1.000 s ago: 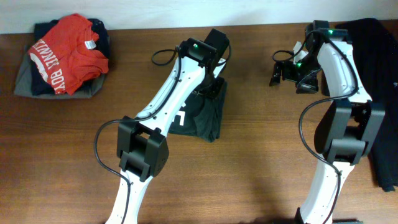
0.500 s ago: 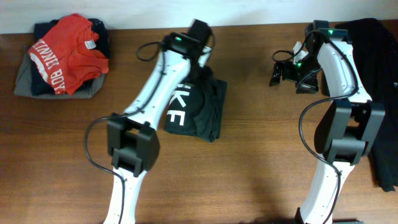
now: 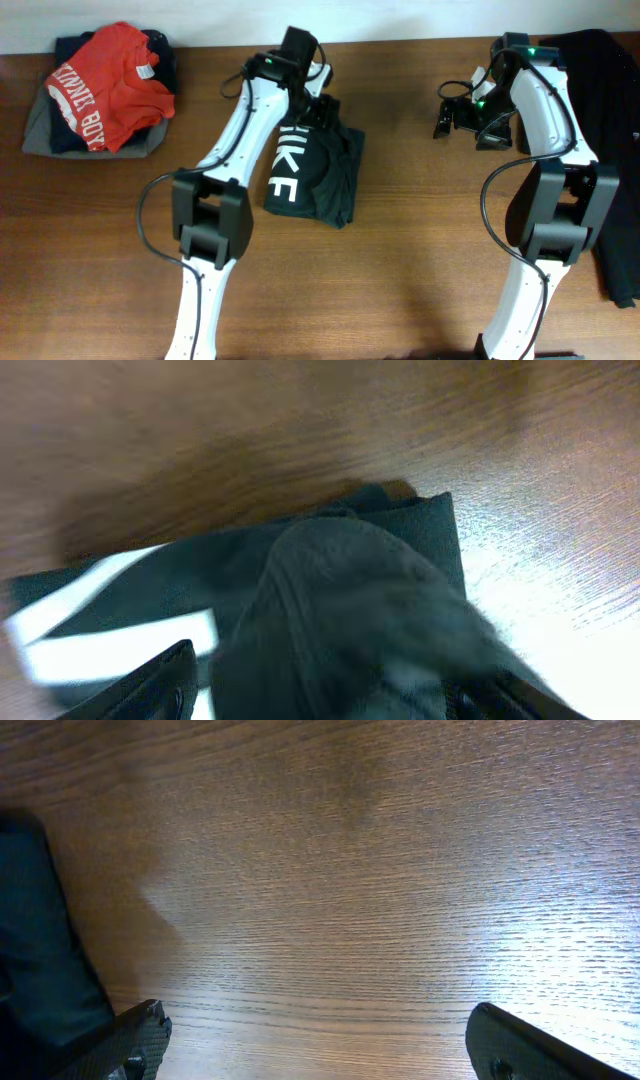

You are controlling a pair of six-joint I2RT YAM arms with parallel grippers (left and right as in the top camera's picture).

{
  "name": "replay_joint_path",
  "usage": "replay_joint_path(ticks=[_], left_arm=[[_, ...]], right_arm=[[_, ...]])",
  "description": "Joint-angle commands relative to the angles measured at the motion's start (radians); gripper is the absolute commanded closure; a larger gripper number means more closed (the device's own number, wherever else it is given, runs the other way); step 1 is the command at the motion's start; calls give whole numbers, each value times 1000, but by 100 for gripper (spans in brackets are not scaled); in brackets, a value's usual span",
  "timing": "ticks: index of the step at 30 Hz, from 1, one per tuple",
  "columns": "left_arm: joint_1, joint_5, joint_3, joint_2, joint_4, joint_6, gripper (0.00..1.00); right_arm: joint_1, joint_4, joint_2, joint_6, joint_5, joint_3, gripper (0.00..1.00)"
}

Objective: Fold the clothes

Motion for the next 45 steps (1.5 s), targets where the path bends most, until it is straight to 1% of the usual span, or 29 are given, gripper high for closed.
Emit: replay_joint_path(ticks=[1, 2, 4, 5, 7, 8, 9, 15, 18, 20, 21, 22, 24, 27, 28, 30, 32, 36, 37, 38, 41, 42, 43, 45], left_arm=[[-2, 109, 9, 39, 28, -32, 23], [-2, 134, 9, 40, 43, -32, 24], [-2, 158, 9, 40, 66, -32, 34], [-2, 171, 12, 40, 75, -32, 41], [-2, 178, 23, 40, 79, -32, 63], [-2, 178, 26, 40, 79, -32, 69], [-2, 185, 29, 39, 78, -32, 72], [-3, 302, 37, 38, 78, -32, 73], [-9, 387, 37, 38, 74, -31, 73], [-18, 438, 37, 38, 77, -15, 71], [-27, 450, 37, 38, 79, -5, 65], [-34, 450, 37, 38, 79, 0, 62], [-40, 449, 40, 38, 79, 20, 53], [-32, 450, 64, 31, 67, 27, 50], [-26, 450, 75, 23, 55, 45, 48], [-12, 447, 102, 3, 11, 108, 41], [0, 388, 132, -28, -61, 153, 33], [18, 129, 164, -90, -242, 161, 27], [23, 68, 164, -106, -293, 160, 24], [27, 29, 164, -117, -336, 161, 23], [46, -15, 164, -131, -457, 163, 21], [53, -14, 164, -130, -531, 165, 21], [55, -14, 160, -130, -567, 165, 21], [50, 2, 130, -131, -584, 164, 21]], right_arm=[[1, 2, 5, 3, -9, -2, 1], [1, 3, 5, 2, -9, -2, 1], [1, 3, 5, 2, -9, -2, 1], [1, 3, 5, 3, -9, -2, 1], [1, 3, 5, 2, -9, -2, 1], [1, 3, 5, 2, -9, -2, 1], [1, 3, 5, 2, -9, -2, 1], [1, 11, 5, 3, -9, -2, 1], [1, 15, 5, 3, -9, -2, 1], [1, 15, 5, 3, -9, -2, 1], [1, 15, 5, 3, -10, -2, 1], [1, 15, 5, 3, -9, -2, 1], [1, 15, 5, 3, -9, -2, 1], [1, 15, 5, 3, -9, -2, 1], [1, 15, 5, 3, -9, -2, 1], [1, 15, 5, 3, -9, -2, 1], [1, 18, 5, 2, -9, -2, 1], [1, 23, 5, 3, -9, -2, 1], [1, 24, 5, 2, -9, -2, 1], [1, 26, 5, 3, -9, -2, 1], [1, 31, 5, 3, -9, -2, 1], [1, 32, 5, 3, -9, -2, 1], [1, 32, 5, 3, -9, -2, 1], [1, 33, 5, 3, -9, -2, 1]])
